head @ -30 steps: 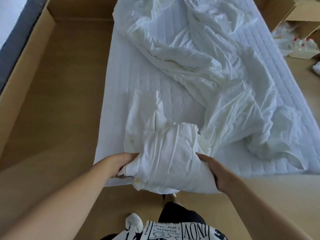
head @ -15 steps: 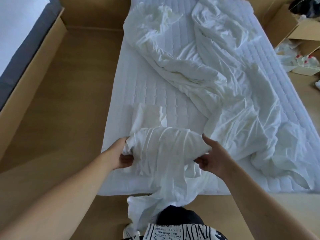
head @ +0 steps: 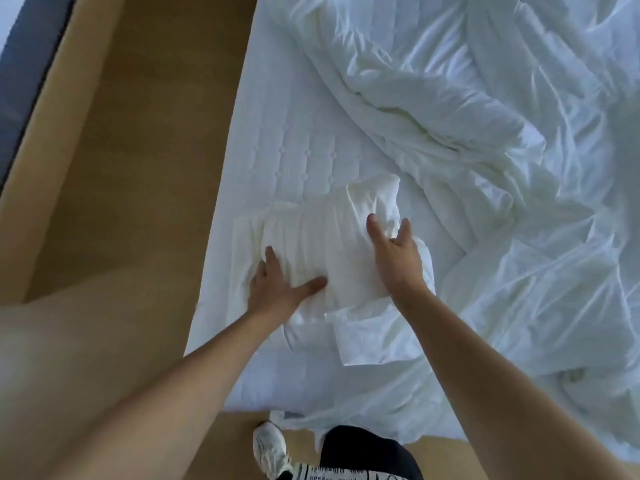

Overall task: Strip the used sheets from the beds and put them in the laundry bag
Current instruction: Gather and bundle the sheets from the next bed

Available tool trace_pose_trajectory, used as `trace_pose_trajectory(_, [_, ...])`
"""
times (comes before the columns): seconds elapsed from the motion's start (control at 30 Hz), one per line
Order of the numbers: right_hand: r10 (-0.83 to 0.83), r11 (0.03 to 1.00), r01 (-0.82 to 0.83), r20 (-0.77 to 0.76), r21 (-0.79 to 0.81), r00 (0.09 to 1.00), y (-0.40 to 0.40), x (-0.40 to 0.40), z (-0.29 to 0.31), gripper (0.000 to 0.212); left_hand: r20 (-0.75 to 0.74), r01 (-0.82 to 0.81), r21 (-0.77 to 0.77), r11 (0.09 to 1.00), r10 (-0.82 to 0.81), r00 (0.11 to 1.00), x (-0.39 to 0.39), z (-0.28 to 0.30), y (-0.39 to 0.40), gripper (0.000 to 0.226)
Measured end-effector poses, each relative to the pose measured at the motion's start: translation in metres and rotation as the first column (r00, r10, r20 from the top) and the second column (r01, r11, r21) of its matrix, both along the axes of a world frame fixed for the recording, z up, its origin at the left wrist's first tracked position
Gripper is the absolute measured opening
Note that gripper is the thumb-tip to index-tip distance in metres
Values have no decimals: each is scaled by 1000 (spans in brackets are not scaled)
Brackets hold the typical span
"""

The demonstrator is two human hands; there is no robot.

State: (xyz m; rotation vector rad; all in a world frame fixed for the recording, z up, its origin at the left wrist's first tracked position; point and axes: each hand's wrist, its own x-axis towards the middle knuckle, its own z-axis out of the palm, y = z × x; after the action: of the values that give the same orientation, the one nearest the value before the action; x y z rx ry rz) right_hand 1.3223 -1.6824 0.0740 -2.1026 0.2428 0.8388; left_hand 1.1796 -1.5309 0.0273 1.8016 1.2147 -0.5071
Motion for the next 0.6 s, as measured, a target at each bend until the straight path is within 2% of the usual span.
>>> trace_pose_trajectory(0.07, [265, 940, -221, 149, -258, 953, 9, -13, -3, 110, -48, 34, 42, 999, -32, 998, 14, -14, -7, 139])
trace_pose_trajectory(0.13, [444, 837, -350, 149, -420, 884, 11, -25, -17, 117, -60, 30, 41, 999, -28, 998, 23, -24, -6, 136])
trace_pose_trajectory(0.2, [496, 781, -407, 76, -474, 865, 2, -28, -44, 119, -29, 39, 85, 996, -37, 999, 21, -26, -1, 133])
trace_pose_trajectory(0.23, [499, 769, -422, 40, -480, 865, -3, -26, -56, 119, -11, 44, 154, 987, -43, 999, 17, -26, 1, 131])
trace_pose_trajectory(0.33, [463, 785, -423, -26, -452, 886, -15, -17, -83, 118, -38, 23, 345, 938, -11, 999, 0, -31, 5, 132])
trace_pose_trajectory(0.37, [459, 787, -424, -33, -448, 888, -16, -16, -89, 119, -65, -21, 341, 940, 46, 997, -3, -34, 5, 137])
trace_pose_trajectory(0.47, [461, 786, -437, -57, -437, 886, -13, -12, -104, 120, -130, -243, 196, 950, 271, 954, 0, -43, 5, 149])
trace_pose_trajectory(0.6, [416, 828, -413, -79, -380, 906, -13, -1, -122, 123, -116, -388, -42, 921, 381, 917, 10, -63, 11, 158])
